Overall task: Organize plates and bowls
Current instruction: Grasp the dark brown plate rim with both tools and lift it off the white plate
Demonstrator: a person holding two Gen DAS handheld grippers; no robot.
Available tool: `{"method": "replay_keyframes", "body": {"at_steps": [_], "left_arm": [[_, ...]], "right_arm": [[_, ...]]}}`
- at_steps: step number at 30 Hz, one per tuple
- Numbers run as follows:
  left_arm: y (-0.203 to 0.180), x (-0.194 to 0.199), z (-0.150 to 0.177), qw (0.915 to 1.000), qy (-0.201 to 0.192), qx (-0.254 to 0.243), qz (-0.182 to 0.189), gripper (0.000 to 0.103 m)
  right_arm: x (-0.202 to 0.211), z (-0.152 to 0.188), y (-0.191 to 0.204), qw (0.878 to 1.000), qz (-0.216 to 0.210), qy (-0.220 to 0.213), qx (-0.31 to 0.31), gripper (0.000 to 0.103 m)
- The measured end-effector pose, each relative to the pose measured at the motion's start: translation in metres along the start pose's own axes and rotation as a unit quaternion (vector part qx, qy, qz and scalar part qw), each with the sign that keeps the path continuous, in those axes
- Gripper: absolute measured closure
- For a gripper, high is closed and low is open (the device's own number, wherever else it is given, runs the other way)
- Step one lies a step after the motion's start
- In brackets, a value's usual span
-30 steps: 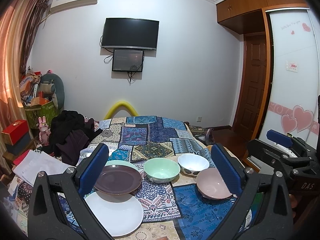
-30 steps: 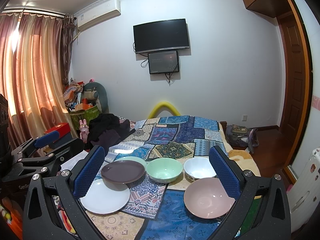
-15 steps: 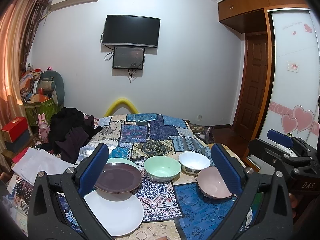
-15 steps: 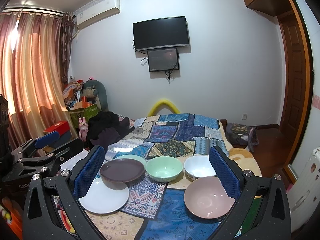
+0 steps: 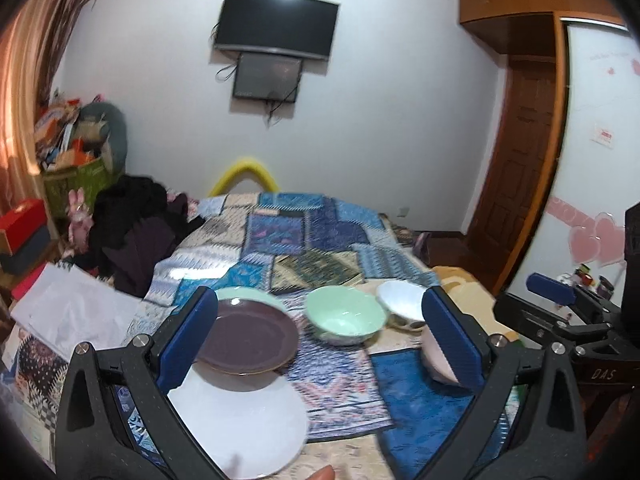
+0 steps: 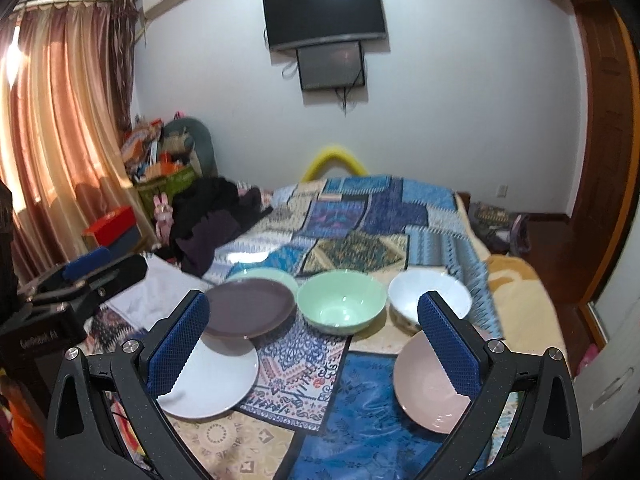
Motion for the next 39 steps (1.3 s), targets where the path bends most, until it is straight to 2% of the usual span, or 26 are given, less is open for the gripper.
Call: {"method": "replay_keyframes", "body": {"at_steps": [6, 15, 19, 20, 22, 24, 29, 32, 37, 39], "left_arm": [[0.056, -0.035, 0.015, 0.9977, 0.055, -0.002, -0.039, 0.0], [0.142, -0.084, 0.034, 0.9905, 0.127, 0.025, -0.047, 0.0], [0.175, -0.111, 0.04, 0.9832, 0.17, 0.055, -0.039, 0.0], [0.183, -0.118, 0.043, 0.9815, 0.178, 0.059, -0.04, 0.002], [0.199, -0.134, 0.047, 0.9768, 0.2, 0.063, -0.045, 0.017], [0.213, -0.146, 0.051, 0.9722, 0.218, 0.076, -0.036, 0.019], [0.242, -0.176, 0.059, 0.9619, 0.251, 0.105, -0.025, 0.03], [0.255, -0.192, 0.063, 0.9558, 0.268, 0.121, -0.004, 0.035], [0.266, -0.214, 0.071, 0.9465, 0.296, 0.128, 0.005, 0.057], [0.27, -0.22, 0.074, 0.9434, 0.305, 0.13, 0.008, 0.062]], "right_arm": [[-0.048, 0.014, 0.019, 0.998, -0.009, 0.053, 0.023, 0.001], [-0.118, 0.034, 0.049, 0.987, -0.041, 0.151, 0.04, 0.022], [-0.144, 0.041, 0.057, 0.978, -0.056, 0.197, 0.029, 0.031], [-0.149, 0.043, 0.059, 0.976, -0.059, 0.206, 0.026, 0.033], [-0.16, 0.046, 0.063, 0.973, -0.06, 0.22, 0.023, 0.037], [-0.17, 0.05, 0.068, 0.97, -0.059, 0.233, 0.022, 0.038], [-0.19, 0.057, 0.079, 0.964, -0.057, 0.257, 0.023, 0.049], [-0.202, 0.059, 0.084, 0.961, -0.056, 0.27, 0.019, 0.054], [-0.215, 0.062, 0.089, 0.957, -0.061, 0.282, 0.009, 0.064], [-0.219, 0.063, 0.092, 0.956, -0.063, 0.285, 0.006, 0.067]]}}
Point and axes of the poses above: each gripper's, at about its wrist camera, not at the fingertips, and x roughly against the way its jaws point, y to its left, z to its underside, the point moved 2 cm from there along -x, roughly the way its jaws point, and after that the axes turned 12 degrees about z, right-handed, at the moved point
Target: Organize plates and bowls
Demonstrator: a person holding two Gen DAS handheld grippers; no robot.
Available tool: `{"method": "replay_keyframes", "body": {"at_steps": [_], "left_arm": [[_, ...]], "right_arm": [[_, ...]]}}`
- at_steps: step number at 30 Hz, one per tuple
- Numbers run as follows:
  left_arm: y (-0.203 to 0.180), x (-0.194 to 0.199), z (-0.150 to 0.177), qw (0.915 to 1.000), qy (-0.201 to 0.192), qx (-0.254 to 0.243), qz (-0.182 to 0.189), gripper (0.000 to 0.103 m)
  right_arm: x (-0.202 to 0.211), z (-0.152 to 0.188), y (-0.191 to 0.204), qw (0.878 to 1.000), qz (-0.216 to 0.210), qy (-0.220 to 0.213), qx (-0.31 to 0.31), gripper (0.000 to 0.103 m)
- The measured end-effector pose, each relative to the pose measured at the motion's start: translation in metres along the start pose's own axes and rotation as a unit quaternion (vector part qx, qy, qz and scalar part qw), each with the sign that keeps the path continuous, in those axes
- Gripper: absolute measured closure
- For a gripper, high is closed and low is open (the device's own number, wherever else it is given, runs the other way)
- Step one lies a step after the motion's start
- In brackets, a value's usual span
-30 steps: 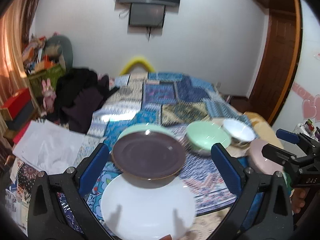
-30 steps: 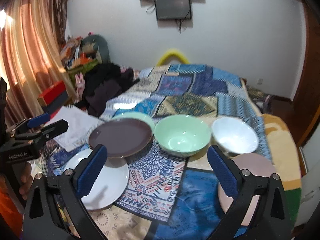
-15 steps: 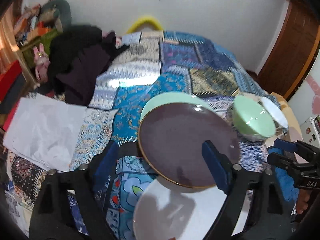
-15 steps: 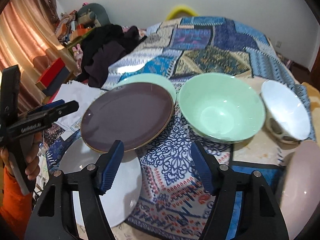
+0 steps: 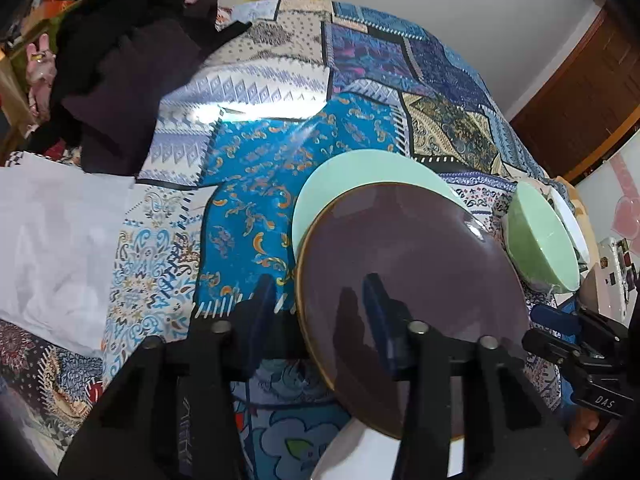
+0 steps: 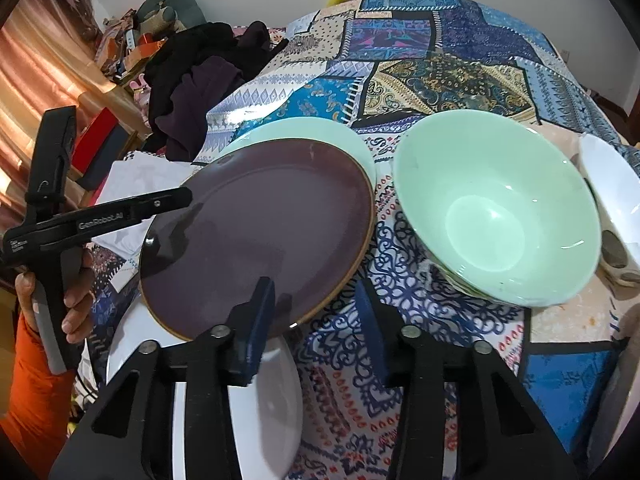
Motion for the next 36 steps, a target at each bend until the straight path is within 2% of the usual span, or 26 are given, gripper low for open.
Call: {"method": "replay_keyframes", "body": {"at_steps": [4, 8, 12, 20, 27, 36], "left_arm": [[0.006, -0.01, -0.003, 0.9998, 0.013, 0.007, 0.009, 0.072], [0.008, -0.016, -0.004, 0.9994, 0.02, 0.012, 0.025, 0.076], [0.007, -0.015, -0.004, 0.9996, 0.017, 0.01, 0.021, 0.076], [0.001, -0.006, 0.007, 0.9997, 0.019, 0.011, 0.008, 0.077], [-0.008, 0.012, 0.031, 0.9999, 0.014, 0.009, -0.002, 0.077], [-0.018, 0.035, 0.066, 0.9999, 0.009, 0.011, 0.006, 0.077]], "right_arm": [[-0.006, -0.001, 0.0, 1.0, 0.002, 0.004, -0.009, 0.068], [-0.01, -0.003, -0.002, 1.0, 0.001, 0.009, -0.02, 0.069], [-0.016, -0.004, -0.003, 1.0, 0.003, 0.013, -0.025, 0.076], [-0.016, -0.002, -0.002, 1.0, 0.0, 0.008, -0.011, 0.076], [-0.012, 0.005, -0.003, 1.0, -0.012, 0.01, -0.003, 0.076], [-0.002, 0.019, 0.003, 1.0, -0.016, 0.008, 0.021, 0.077]]}}
Point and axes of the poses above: each gripper's, at about its wrist camera, not at the fingertips, and x roughly against the way its jaws point, y to its left, z to its underside, the point moved 2 cm from there along -x, roughly the way its jaws point, and after that the axes turned 12 degrees about z, right-handed, at the moved point
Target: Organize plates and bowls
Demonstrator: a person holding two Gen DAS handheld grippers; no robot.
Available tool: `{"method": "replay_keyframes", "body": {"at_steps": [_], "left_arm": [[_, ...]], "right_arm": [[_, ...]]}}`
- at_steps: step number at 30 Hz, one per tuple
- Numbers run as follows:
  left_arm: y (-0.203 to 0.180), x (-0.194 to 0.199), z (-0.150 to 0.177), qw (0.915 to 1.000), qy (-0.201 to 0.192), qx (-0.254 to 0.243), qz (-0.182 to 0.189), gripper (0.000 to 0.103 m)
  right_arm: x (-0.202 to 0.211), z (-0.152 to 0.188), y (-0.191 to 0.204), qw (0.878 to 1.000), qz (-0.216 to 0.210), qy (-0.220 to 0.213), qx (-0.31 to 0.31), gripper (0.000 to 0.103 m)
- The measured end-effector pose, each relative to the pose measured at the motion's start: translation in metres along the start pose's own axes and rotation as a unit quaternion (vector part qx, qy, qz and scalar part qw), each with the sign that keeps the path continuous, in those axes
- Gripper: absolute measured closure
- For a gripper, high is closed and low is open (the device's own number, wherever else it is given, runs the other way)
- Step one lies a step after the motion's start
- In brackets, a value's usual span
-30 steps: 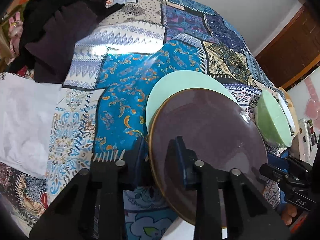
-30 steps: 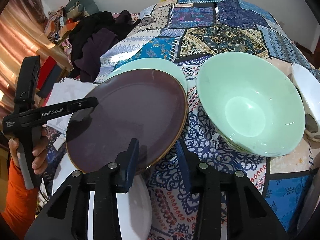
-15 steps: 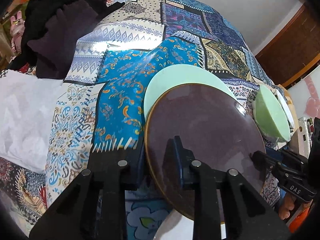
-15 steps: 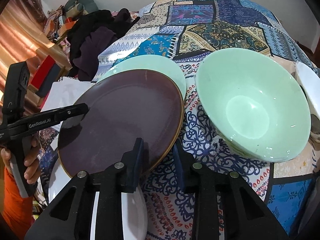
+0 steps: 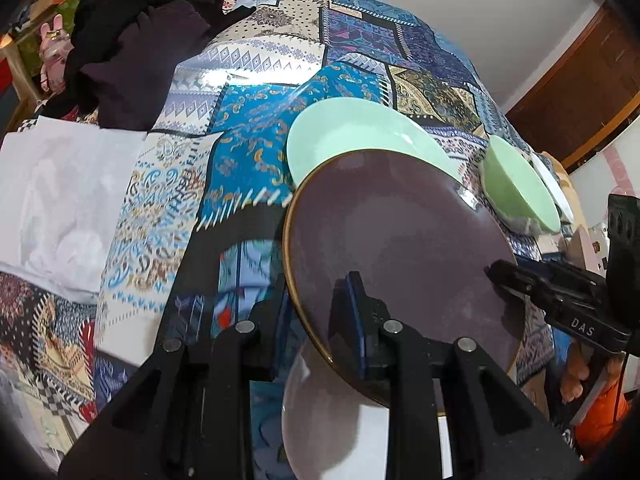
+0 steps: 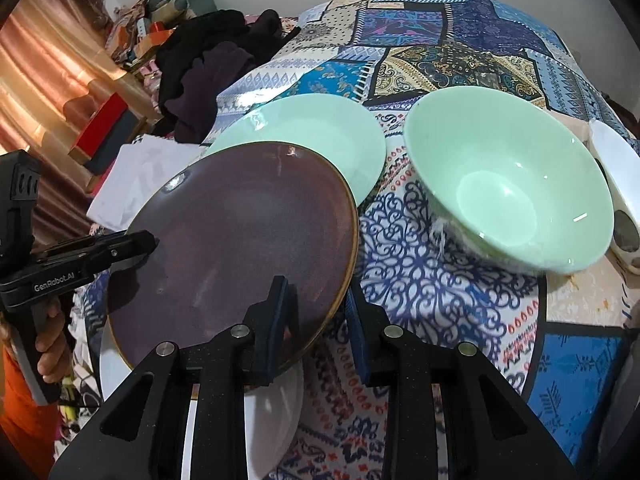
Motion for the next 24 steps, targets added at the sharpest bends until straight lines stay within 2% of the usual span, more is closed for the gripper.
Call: {"method": "replay_keyframes", "body": {"at_steps": [11, 24], "left_arm": [[0.002, -0.001, 0.019, 0.9999, 0.002, 0.01, 0.003, 0.077], [0.006, -0.001, 0.018, 0.9998, -0.006, 0.012, 0.016, 0.077]], "right_arm": [[-0.008, 0.005, 0.006, 1.0, -0.013, 0.011, 0.009, 0.077], [-0.012, -0.006, 0.004, 1.0, -0.017, 0.003, -0.018, 0.077]]}}
Point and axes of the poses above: each gripper's, at about its wrist camera, not at the fingertips, and x roughly against the way its jaws point, y to its left, z to its underside, the point moved 2 cm from there along -x, roughly the way its jaws point, and after that the axes turned 12 degrees about z, right-handed, at the moved point
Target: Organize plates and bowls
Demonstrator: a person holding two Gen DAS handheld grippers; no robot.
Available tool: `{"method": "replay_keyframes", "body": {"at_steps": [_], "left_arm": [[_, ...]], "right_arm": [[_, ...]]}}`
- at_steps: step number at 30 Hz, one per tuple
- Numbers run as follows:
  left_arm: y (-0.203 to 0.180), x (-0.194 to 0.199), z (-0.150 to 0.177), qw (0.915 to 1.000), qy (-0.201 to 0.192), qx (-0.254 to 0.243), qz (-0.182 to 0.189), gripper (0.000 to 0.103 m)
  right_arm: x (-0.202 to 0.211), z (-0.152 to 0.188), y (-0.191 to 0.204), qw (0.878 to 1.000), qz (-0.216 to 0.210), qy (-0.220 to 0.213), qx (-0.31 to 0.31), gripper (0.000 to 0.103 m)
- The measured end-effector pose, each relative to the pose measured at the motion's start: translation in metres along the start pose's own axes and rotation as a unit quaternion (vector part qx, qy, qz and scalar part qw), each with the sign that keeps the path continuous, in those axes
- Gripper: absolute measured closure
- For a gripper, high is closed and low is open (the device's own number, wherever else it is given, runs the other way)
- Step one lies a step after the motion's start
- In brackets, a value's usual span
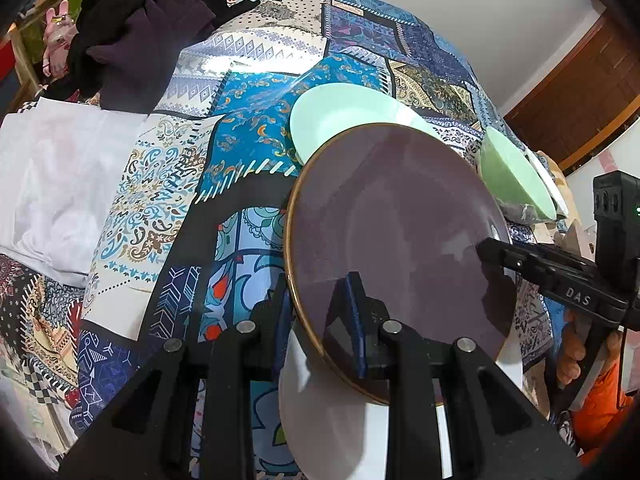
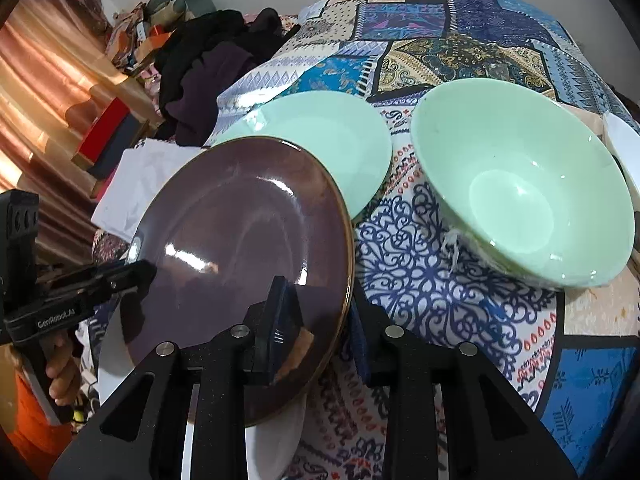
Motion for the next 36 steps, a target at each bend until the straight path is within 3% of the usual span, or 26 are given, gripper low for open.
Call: {"method": "replay_keyframes", "body": {"at_steps": [20, 36], "left_arm": [[-0.017, 0.014, 0.001, 0.9996, -0.023, 0.001, -0.016, 0.077], [-0.078, 0.063, 0.014, 0.9972, -0.062, -0.037, -0.019, 0.077]], "right_arm": [[0.027, 0.007, -0.004, 1.0, -0.008, -0.026, 0.011, 0.078], [0.095, 0.024, -0.015, 0.997, -0.014, -0.079, 0.007, 0.079]]}}
Point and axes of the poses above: each gripper's, at about its wrist camera, not at the fingertips, and x roughly against the way its jaws point, y to its left, z to its underside, the point moved 2 cm from there along -x, roughly the way its jaws point, and after that the axes turned 12 degrees about z, right-handed, at the moved point
